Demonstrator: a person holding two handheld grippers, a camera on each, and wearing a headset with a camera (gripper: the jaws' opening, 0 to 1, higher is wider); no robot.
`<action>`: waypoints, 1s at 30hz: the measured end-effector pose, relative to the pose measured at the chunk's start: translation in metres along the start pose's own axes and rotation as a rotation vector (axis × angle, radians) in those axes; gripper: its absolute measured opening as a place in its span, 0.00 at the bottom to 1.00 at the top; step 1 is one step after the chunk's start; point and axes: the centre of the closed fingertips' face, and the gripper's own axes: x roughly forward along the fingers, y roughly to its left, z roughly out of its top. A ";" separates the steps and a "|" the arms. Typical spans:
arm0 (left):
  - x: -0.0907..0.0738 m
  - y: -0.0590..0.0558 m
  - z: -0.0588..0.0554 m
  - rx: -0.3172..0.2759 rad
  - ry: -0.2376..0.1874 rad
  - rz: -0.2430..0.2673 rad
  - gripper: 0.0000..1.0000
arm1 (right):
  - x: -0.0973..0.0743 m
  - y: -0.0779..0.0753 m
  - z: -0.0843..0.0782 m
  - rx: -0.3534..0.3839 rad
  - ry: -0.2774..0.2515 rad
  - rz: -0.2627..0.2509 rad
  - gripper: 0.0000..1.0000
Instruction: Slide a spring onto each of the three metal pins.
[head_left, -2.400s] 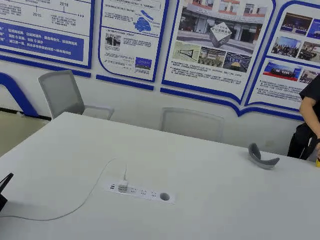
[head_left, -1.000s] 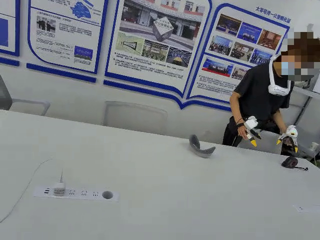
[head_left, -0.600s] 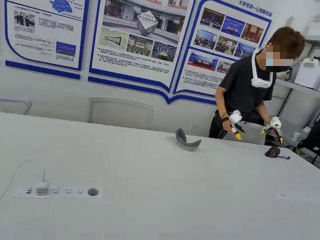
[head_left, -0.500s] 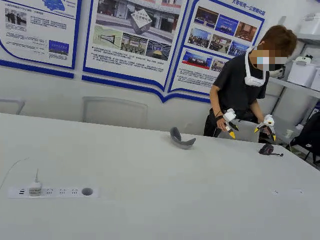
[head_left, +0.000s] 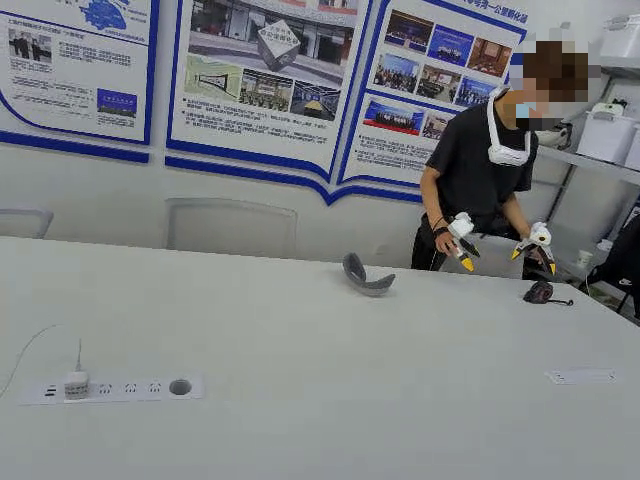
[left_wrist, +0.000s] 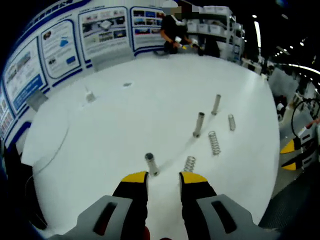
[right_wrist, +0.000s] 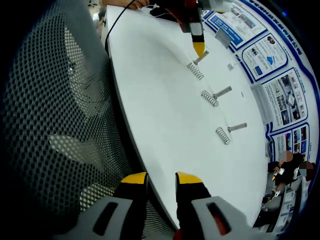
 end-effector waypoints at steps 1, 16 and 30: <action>0.001 0.006 -0.003 -0.025 0.008 0.019 0.26 | 0.000 0.001 0.000 -0.003 0.000 0.002 0.23; 0.051 -0.002 0.019 -0.424 0.166 -0.151 0.07 | 0.000 0.005 -0.002 -0.004 0.014 0.017 0.23; 0.069 -0.003 0.003 -0.673 0.415 -0.088 0.08 | 0.002 0.006 -0.004 0.005 0.021 0.033 0.23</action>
